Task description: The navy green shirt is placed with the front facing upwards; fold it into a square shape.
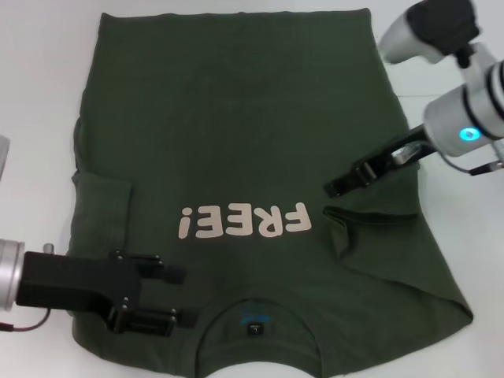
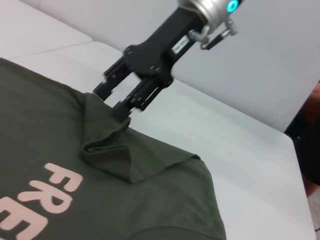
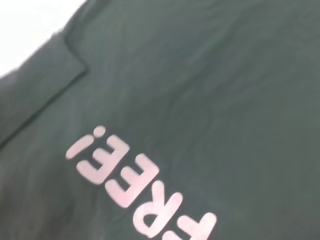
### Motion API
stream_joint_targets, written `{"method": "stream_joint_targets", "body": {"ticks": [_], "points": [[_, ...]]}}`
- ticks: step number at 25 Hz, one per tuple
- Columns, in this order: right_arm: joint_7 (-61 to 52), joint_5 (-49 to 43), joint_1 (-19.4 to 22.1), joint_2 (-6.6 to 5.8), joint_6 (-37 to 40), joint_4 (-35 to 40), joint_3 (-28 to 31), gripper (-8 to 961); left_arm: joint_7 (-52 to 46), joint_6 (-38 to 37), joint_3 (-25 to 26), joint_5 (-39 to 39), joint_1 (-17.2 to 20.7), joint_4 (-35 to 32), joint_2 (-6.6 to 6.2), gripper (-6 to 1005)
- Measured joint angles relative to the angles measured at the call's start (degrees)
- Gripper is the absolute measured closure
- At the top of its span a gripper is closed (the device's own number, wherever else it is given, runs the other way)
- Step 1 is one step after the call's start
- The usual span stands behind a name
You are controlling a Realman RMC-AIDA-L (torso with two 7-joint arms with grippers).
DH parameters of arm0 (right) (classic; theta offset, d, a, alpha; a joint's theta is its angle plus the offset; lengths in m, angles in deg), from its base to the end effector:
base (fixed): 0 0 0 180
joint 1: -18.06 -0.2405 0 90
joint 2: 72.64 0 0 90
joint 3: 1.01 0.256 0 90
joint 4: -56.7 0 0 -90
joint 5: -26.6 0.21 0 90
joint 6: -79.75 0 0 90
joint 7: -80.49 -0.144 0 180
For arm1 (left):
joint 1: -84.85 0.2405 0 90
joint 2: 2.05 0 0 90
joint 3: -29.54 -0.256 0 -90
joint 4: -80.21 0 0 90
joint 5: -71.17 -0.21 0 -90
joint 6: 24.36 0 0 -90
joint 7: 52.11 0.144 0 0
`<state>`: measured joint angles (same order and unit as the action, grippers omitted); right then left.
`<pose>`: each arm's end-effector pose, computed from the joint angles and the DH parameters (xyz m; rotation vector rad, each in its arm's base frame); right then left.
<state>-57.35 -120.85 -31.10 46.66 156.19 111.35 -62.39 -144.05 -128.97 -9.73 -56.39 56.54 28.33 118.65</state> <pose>0.1662 0.4227 -0.0040 -2.5617 0.9645 -0.1998 -0.2576 0.2964 0.0169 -2.9706 -0.7597 -0.4907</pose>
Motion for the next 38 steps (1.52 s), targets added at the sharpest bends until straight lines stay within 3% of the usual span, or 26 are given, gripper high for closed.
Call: {"method": "stream_joint_targets", "body": {"ticks": [5,7,12,15,19,29,33,38], "points": [[2.18,3.82,5.82,-0.43,5.49,6.39,6.5,214,-4.55,-0.22,2.45,0.06,0.02,0.06,-1.96,216],[2.95,5.65,8.46,-1.04,8.26,8.8,9.5,173,-9.04,-0.2,3.1,-0.04,0.01,0.34,-3.73,216],[5.57,9.03,14.81,-2.61,14.16,13.64,16.89,179,-22.19,0.55,3.65,-1.58,0.07,4.11,-9.72,216],[7.67,10.09,17.66,-2.97,15.27,14.37,19.95,189,-30.15,1.68,5.24,-5.27,0.11,5.62,-11.68,217],[10.4,10.2,19.55,-2.74,14.67,13.62,22.8,189,-37.59,1.84,8.56,-11.11,0.29,5.82,-11.87,217],[13.38,10.21,19.39,-3.32,11.83,9.31,24.2,189,-45.37,3.64,8.41,-16.4,-0.54,7.76,-10.54,217],[13.72,10.23,19.31,-3.28,11.13,9.21,24.23,189,-47.44,4.29,8.27,-17.33,-1.62,11.72,-10.92,218],[14.69,10.19,19.24,-3.31,10.65,8.66,24.24,190,-52.08,3.26,8.37,-18.58,-2.41,11.98,-11.61,218]]}}
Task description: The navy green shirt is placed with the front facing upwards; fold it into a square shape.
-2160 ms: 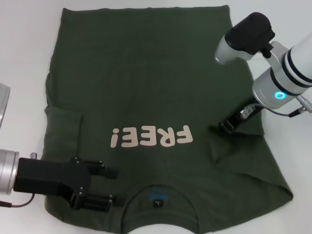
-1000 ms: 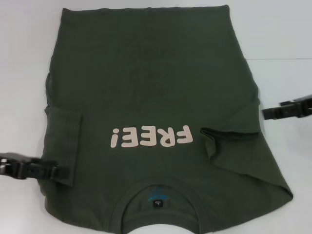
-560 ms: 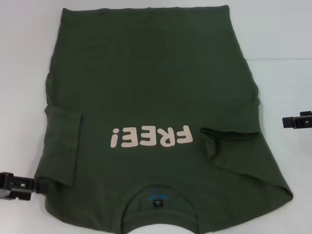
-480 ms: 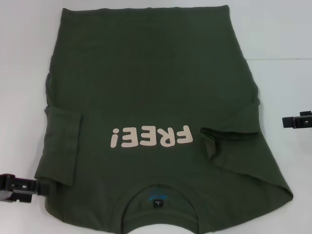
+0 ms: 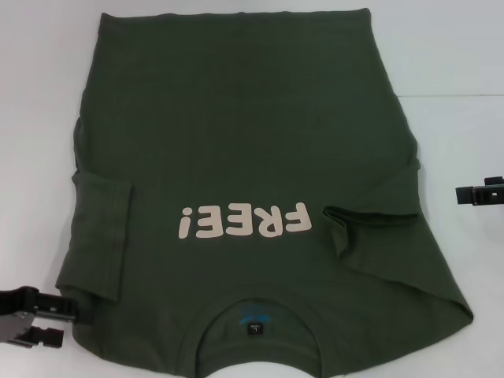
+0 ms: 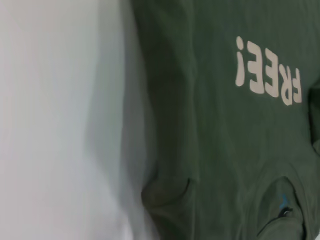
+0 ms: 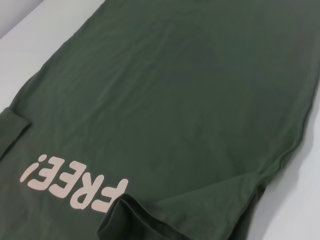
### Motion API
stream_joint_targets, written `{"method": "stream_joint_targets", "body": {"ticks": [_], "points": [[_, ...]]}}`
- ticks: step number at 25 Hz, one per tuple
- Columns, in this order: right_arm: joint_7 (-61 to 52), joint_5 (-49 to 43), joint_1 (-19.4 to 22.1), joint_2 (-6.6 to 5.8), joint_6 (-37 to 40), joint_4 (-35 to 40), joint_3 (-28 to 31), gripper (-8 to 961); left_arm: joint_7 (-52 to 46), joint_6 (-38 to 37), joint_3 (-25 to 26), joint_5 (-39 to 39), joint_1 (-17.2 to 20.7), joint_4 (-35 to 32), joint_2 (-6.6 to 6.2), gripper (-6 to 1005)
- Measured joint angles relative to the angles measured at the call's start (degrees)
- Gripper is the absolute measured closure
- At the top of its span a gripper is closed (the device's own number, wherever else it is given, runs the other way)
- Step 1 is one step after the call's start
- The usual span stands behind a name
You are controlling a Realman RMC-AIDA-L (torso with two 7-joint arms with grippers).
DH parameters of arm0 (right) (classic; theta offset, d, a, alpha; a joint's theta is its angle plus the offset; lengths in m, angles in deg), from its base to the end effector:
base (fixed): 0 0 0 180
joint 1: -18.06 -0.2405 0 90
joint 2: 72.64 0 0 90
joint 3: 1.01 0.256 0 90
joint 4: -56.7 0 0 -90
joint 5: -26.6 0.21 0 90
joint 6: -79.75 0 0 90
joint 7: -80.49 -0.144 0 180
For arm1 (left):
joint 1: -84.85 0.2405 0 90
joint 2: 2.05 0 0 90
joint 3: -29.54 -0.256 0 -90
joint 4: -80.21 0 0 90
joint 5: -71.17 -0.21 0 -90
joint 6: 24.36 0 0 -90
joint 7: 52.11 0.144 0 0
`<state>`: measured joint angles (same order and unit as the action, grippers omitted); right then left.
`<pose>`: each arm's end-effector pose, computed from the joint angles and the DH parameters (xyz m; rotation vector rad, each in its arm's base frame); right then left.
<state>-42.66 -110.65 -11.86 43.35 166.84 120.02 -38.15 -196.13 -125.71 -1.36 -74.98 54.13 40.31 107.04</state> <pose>0.2880 0.3578 0.0964 -2.3372 1.2185 0.1876 -0.3359 0.2940 0.0700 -2.1263 -2.2196 -0.1077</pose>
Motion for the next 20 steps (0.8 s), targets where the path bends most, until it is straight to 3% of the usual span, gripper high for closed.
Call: {"method": "stream_joint_targets", "body": {"ticks": [8,20], "points": [[1.63,-0.17,0.2,0.5,-2.45,-0.63,-0.22,190,-5.36,-0.83,-0.07,-0.58,-1.13,2.9,-0.37,218],[3.55,0.05,-0.44,0.04,-4.03,-3.61,-0.05,190,-7.15,2.87,-0.37,-3.74,-3.88,6.74,-0.07,219]]}}
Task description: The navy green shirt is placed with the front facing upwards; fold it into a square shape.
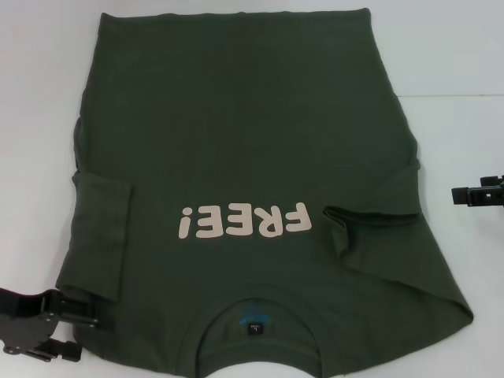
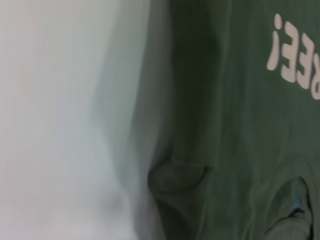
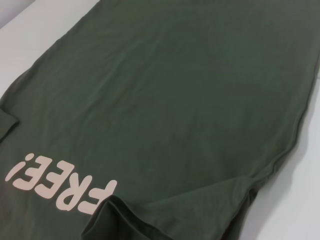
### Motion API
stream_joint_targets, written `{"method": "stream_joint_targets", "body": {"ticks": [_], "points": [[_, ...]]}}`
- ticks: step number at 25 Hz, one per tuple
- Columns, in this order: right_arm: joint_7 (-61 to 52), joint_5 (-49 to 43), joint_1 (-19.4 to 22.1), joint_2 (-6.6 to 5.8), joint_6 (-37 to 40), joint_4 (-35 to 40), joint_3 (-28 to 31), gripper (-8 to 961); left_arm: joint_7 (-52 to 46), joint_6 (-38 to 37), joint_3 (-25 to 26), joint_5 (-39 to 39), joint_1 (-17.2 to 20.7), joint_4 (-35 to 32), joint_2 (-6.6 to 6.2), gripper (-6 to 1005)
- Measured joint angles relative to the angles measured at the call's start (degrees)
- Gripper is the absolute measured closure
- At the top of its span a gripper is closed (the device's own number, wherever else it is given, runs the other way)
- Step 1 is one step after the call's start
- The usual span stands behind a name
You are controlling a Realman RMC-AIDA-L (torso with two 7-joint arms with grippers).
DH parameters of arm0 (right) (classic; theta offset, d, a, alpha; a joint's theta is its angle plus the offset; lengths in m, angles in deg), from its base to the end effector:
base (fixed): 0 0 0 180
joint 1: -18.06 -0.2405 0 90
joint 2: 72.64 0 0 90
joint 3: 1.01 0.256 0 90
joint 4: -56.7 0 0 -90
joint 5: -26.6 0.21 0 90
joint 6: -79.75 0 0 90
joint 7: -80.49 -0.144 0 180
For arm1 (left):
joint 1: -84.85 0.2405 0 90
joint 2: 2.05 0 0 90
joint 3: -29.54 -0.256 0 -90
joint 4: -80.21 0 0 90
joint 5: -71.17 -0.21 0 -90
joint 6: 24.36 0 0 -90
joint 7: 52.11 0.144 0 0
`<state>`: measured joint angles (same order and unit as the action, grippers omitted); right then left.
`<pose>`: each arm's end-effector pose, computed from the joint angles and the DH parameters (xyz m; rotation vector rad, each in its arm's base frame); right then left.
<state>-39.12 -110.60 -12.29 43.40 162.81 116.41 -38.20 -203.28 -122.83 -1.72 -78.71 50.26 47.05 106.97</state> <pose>0.2958 0.3633 0.0879 -2.3313 1.1787 0.1811 -0.3301 0.3019 0.0486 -2.0101 -2.3871 -0.0138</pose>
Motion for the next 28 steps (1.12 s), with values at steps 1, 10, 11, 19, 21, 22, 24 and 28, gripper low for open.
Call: {"method": "stream_joint_targets", "body": {"ticks": [1,10,11,19,21,22,24,28], "points": [[0.0,0.0,0.0,-0.01,0.0,-0.01,0.02,190,-0.21,0.38,-0.1,-0.24,-0.14,0.26,0.0,219],[0.76,0.01,0.03,0.17,-0.26,-0.03,0.07,190,-0.82,1.05,-0.38,-2.43,-0.74,0.71,-0.16,220],[0.78,0.01,0.03,0.19,-0.29,-0.03,0.1,190,-0.87,1.24,-0.37,-2.45,-0.74,0.72,-0.18,220],[0.86,0.01,0.07,0.17,-0.73,-0.03,0.11,191,-0.96,3.2,-0.41,-2.53,-1.46,0.91,0.03,220],[0.87,0.01,0.21,0.16,-0.75,-0.03,0.11,191,-0.96,3.58,-0.41,-2.53,-1.82,1.49,0.05,220],[0.87,0.01,0.28,0.16,-0.75,-0.03,0.11,191,-0.94,3.84,-0.39,-2.53,-2.03,1.87,0.05,220],[0.87,0.01,0.39,0.15,-0.75,-0.03,0.16,191,-0.83,4.26,-0.39,-2.53,-2.44,2.71,0.05,220],[0.87,0.05,0.45,0.15,-0.75,-0.03,0.54,191,-0.62,4.67,-0.14,-2.13,-2.89,3.06,0.08,221]]}}
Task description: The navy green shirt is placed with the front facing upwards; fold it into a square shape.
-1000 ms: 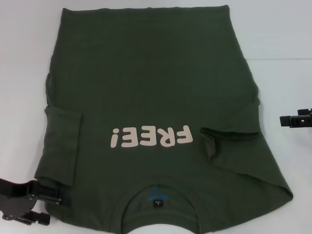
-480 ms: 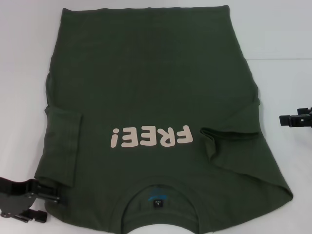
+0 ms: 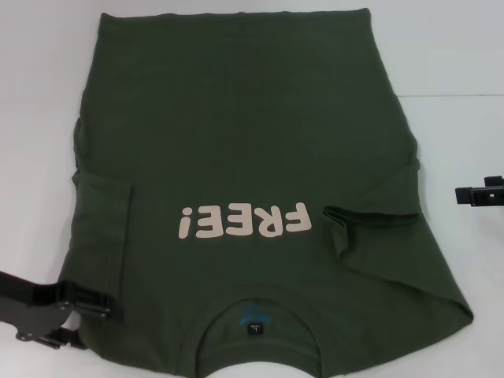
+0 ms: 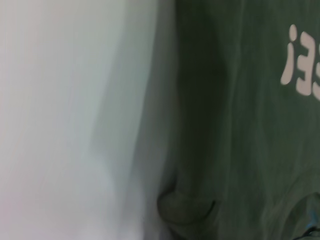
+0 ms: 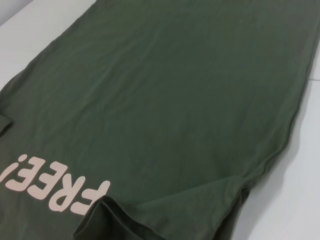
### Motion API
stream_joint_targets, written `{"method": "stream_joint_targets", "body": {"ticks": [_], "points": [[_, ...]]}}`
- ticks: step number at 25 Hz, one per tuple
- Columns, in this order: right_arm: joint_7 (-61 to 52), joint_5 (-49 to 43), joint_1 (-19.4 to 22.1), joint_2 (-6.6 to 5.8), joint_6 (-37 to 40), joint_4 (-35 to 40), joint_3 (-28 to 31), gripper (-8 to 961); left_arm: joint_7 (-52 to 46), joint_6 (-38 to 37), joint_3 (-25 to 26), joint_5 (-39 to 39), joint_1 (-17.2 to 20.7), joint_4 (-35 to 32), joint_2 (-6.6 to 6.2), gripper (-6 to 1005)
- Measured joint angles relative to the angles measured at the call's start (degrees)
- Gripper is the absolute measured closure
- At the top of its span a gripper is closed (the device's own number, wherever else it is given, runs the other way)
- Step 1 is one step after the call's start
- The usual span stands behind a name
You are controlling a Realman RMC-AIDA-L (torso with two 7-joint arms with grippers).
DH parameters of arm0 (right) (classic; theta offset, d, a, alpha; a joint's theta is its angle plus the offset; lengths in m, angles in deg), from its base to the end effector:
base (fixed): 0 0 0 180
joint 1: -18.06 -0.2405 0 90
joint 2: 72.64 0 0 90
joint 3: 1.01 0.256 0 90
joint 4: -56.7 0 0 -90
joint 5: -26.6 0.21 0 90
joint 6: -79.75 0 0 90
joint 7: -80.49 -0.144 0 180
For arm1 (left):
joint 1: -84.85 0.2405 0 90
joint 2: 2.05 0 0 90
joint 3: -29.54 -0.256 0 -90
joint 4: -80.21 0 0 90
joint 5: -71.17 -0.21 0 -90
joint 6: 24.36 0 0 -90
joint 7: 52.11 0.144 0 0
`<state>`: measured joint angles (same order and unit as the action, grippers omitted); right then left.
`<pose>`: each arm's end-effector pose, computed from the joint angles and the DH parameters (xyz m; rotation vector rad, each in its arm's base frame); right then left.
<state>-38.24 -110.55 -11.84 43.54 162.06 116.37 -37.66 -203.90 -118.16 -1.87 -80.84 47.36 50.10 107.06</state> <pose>0.2999 0.3621 0.0891 -2.3161 1.1708 0.1835 -0.3264 0.3168 0.0385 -1.9970 -2.3461 0.0277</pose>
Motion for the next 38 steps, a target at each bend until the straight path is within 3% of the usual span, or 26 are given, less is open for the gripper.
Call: {"method": "stream_joint_targets", "body": {"ticks": [13,23,38], "points": [[0.17,0.05,0.15,0.1,0.04,0.0,0.45,191,1.32,1.28,2.46,2.33,-0.4,-0.57,-0.41,221],[0.17,0.05,-0.03,0.25,0.04,0.0,0.45,192,2.33,3.39,1.45,1.94,0.1,-0.57,-0.68,222],[0.09,0.04,-0.18,0.27,0.4,0.0,0.45,192,5.08,3.63,1.3,0.52,0.99,-1.35,-0.86,710]]}}
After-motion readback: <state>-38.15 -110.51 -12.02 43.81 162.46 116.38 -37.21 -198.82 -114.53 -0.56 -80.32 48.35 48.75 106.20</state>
